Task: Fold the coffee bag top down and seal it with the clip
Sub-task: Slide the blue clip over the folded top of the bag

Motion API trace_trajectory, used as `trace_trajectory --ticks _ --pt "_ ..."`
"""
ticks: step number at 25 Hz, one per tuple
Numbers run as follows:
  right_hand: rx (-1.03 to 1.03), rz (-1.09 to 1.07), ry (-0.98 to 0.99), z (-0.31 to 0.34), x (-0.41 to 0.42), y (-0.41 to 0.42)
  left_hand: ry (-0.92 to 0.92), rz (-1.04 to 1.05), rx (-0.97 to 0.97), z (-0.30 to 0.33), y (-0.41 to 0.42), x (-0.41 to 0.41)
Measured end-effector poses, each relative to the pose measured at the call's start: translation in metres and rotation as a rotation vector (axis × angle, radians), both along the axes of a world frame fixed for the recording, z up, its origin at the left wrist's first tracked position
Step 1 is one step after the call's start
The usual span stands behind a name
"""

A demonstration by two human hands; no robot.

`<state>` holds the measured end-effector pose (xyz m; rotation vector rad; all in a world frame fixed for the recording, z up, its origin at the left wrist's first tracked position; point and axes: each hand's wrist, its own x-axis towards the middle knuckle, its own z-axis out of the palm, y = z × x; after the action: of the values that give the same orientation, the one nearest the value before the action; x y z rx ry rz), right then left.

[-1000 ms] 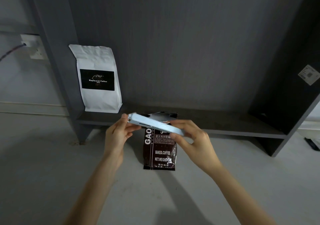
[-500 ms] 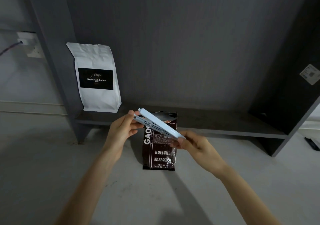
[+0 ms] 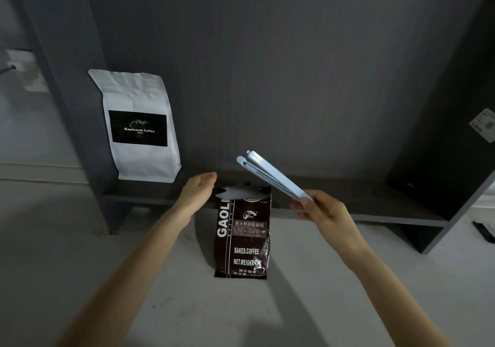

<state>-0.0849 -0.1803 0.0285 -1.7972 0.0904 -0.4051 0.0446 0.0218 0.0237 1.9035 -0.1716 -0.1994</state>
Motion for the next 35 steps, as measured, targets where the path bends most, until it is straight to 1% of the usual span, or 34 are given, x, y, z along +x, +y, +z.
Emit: trace_trajectory --ticks 2,4,9,15,19,22,27,29,35 --pt "0.008 -0.011 0.023 -0.005 0.000 -0.002 0.001 -0.030 0.052 -0.006 -0.009 0.001" --pt "0.013 -0.018 0.034 -0.009 0.001 -0.003 -0.024 -0.037 0.058 -0.011 -0.015 -0.001" --pt "0.018 -0.058 0.045 -0.011 0.000 -0.003 -0.049 -0.035 -0.028 -0.021 -0.011 -0.007" --pt "-0.088 -0.084 0.047 -0.013 -0.010 -0.002 -0.051 -0.110 -0.194 -0.030 0.001 -0.038" --pt "-0.201 -0.125 0.028 -0.020 -0.014 0.000 -0.065 -0.123 -0.280 -0.038 0.006 -0.050" --pt "-0.228 -0.139 0.006 -0.022 -0.016 0.000 -0.076 -0.093 -0.314 -0.044 0.008 -0.057" --pt "-0.321 -0.080 0.001 -0.030 -0.018 0.008 -0.077 -0.038 -0.322 -0.054 0.010 -0.063" --pt "-0.308 -0.071 -0.003 -0.032 -0.018 0.013 -0.068 -0.041 -0.316 -0.057 0.011 -0.065" --pt "-0.126 -0.108 0.024 -0.040 -0.013 0.027 -0.065 -0.056 -0.346 -0.057 0.011 -0.070"
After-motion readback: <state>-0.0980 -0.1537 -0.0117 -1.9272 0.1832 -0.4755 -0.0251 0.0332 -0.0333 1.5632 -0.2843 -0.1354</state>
